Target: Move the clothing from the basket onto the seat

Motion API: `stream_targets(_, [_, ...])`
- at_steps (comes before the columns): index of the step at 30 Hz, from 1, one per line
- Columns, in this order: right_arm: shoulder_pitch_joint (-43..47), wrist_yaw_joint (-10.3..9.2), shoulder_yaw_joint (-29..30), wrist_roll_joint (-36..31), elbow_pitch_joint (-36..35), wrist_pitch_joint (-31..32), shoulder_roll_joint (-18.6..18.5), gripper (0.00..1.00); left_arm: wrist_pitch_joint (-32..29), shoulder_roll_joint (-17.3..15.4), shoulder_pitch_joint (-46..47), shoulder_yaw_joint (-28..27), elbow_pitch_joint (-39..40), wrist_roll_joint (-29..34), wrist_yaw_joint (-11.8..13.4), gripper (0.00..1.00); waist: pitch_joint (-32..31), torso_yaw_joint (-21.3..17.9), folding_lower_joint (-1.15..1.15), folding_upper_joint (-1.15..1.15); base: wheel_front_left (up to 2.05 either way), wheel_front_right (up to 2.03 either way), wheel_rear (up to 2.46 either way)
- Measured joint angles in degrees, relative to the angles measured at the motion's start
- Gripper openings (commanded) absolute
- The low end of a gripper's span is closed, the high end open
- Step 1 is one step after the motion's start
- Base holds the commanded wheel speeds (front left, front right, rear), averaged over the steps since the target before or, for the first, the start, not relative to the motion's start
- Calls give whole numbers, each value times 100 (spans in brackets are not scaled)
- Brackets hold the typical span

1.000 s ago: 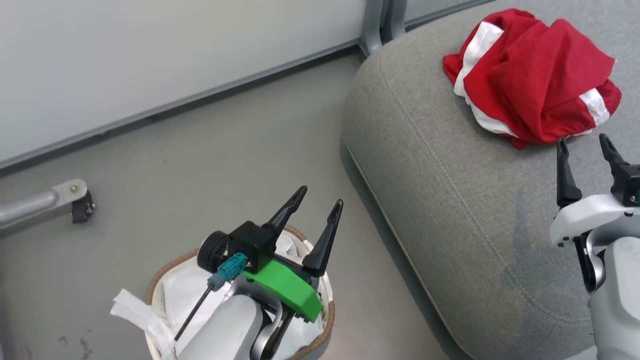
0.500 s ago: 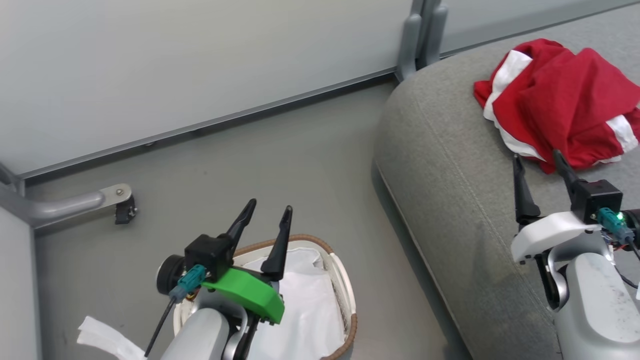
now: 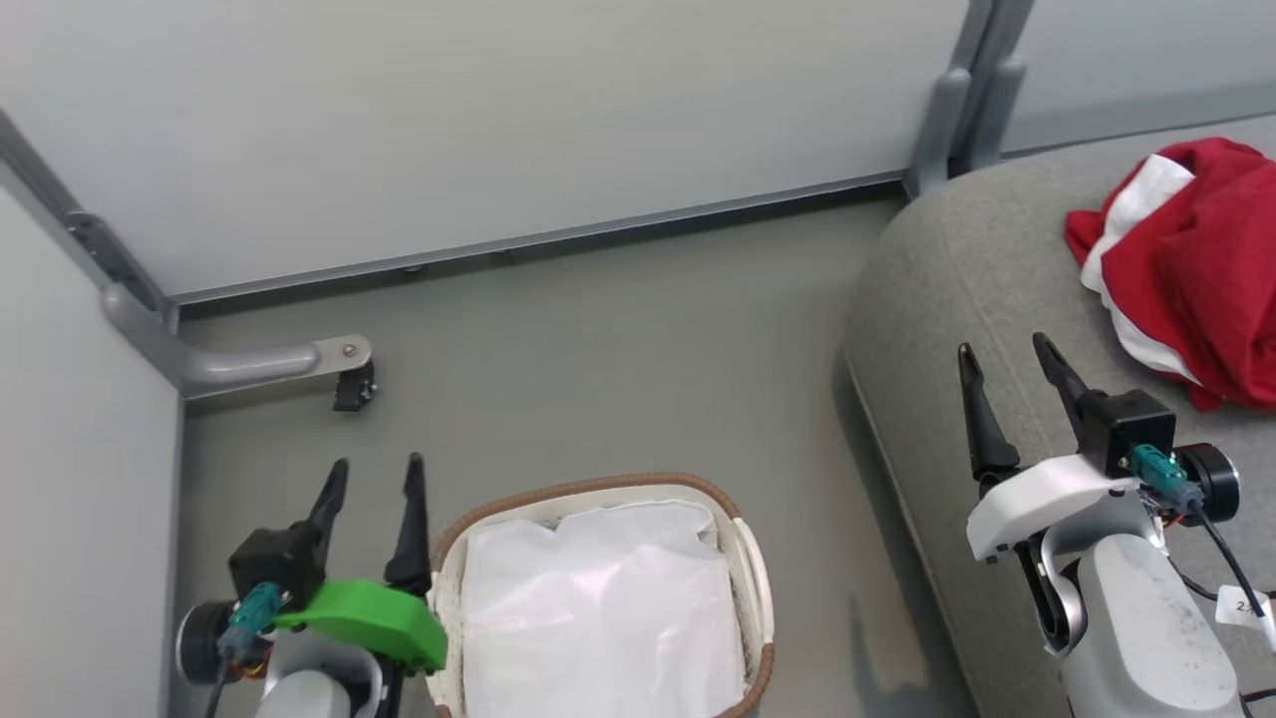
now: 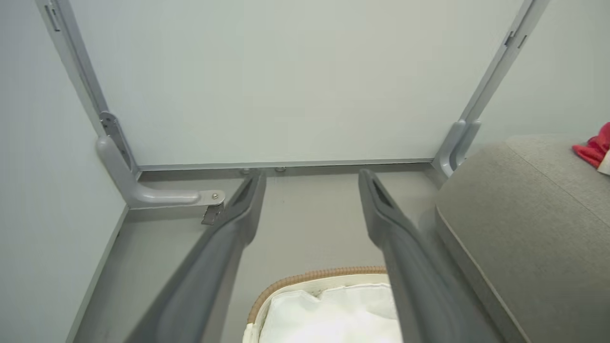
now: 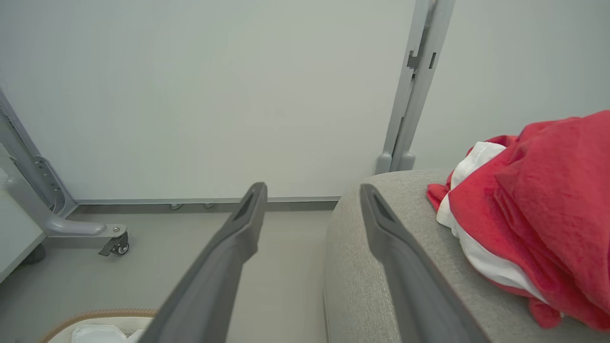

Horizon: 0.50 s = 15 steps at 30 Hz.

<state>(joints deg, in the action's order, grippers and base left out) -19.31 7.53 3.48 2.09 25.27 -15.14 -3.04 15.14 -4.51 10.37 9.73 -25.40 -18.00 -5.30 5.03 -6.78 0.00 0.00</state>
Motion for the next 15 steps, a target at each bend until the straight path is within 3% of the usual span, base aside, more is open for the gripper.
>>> stream_targets(15, [519, 0, -114, 401, -110, 0, 21, 100, 0, 135, -634, -1063, -56, 337, -24, 100, -336, 585, 0, 0, 0, 0, 0])
